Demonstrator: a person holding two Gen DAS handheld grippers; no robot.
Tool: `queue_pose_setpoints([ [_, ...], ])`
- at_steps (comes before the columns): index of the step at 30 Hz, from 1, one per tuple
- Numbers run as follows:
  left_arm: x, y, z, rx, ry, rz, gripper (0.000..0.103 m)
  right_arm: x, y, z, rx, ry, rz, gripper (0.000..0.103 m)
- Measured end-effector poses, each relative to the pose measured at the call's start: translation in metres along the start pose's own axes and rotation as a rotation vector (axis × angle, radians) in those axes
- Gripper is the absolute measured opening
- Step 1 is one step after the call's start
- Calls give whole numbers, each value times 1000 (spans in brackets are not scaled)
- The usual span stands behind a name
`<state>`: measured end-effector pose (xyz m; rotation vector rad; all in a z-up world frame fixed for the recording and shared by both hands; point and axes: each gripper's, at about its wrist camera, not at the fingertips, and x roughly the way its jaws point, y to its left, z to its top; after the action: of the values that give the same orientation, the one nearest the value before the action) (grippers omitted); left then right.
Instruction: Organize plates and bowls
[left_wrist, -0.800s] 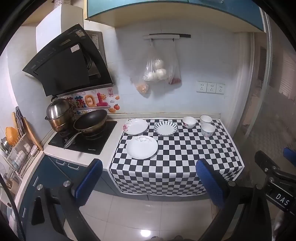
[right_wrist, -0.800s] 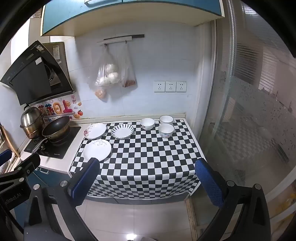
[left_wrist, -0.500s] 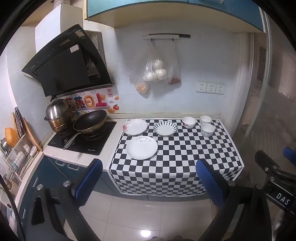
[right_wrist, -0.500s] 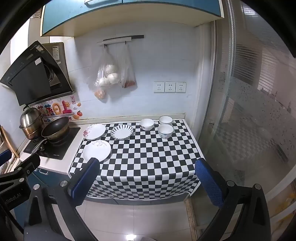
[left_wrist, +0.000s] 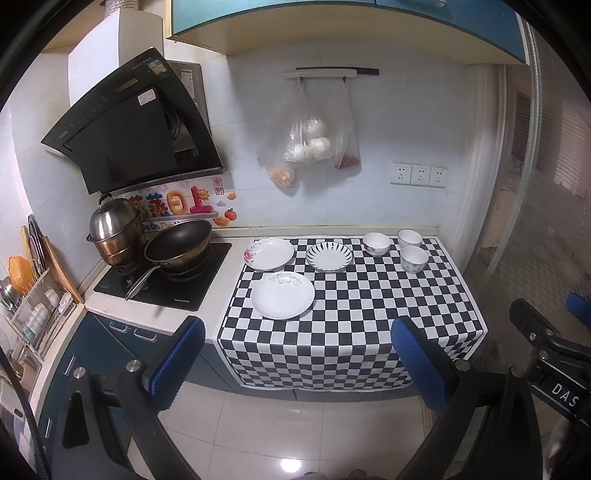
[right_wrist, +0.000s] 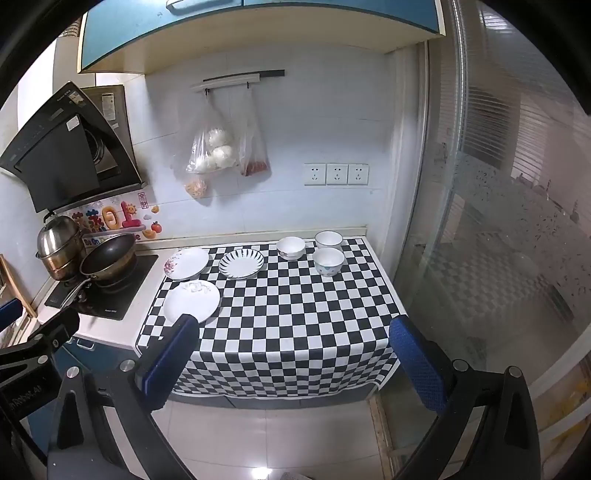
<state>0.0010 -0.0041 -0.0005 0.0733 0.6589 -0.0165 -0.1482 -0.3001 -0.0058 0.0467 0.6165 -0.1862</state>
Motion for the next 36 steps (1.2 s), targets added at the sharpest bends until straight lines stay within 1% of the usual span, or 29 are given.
queue_pose_setpoints([
  [14, 2, 7, -1, -11, -9, 7, 103, 6, 7, -1, -8, -2, -2, 103],
  [36, 0, 11, -3, -15, -12, 8, 103, 4, 11, 2, -19, 3, 0, 103],
])
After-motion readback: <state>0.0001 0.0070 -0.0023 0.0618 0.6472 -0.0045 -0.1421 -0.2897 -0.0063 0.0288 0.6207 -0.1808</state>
